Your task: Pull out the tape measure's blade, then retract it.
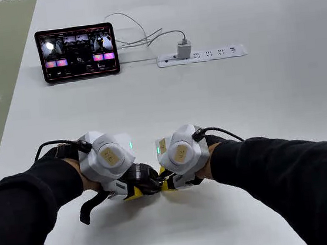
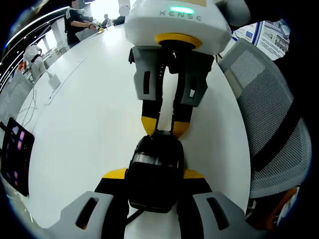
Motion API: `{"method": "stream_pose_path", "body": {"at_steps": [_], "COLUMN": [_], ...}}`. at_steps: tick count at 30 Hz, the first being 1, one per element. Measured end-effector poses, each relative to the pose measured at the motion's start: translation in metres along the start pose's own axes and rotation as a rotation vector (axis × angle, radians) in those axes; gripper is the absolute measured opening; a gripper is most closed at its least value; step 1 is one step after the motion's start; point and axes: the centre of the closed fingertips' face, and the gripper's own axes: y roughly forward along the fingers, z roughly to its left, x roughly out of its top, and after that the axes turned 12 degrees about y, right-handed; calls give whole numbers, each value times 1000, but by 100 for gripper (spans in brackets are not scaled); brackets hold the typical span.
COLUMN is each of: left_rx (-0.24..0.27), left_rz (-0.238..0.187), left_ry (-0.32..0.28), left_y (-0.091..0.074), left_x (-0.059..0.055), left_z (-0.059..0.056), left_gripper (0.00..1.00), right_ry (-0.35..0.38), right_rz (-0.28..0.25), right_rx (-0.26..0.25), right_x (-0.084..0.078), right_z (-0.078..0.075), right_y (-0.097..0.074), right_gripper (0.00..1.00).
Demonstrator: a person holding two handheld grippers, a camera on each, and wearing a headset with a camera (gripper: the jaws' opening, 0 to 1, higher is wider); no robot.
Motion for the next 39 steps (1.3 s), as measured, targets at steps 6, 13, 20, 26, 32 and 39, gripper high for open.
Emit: {"method": "stream_pose_path", "body": {"at_steps": [6,13,20,26,32,39], "left_rx": [2,12,-5,6,-1,-5], "left_rz": [4,-6,-12,-1,9,29], "left_ry": [5,4,-5,-2,5,7], "left_y": [0,0,0,0,-2,-1], "left_x": [0,0,-1,0,-1,-2], "left_z": [0,0,2,0,0,0], "left_gripper": [31,31,31,31,31,31], "right_ry": [46,-11,26,19,5,4], "right_rz": [19,20,3,1,-3,-17], "right_rx": [-6,-27,-11,-11,-7,-9], "right_x": [0,0,-2,-4,-6,-6], "right_z": [0,2,-1,0,0,0], "right_y": [0,1,-1,-2,-3,-4], "right_gripper": [9,8,7,7,7,7]}}
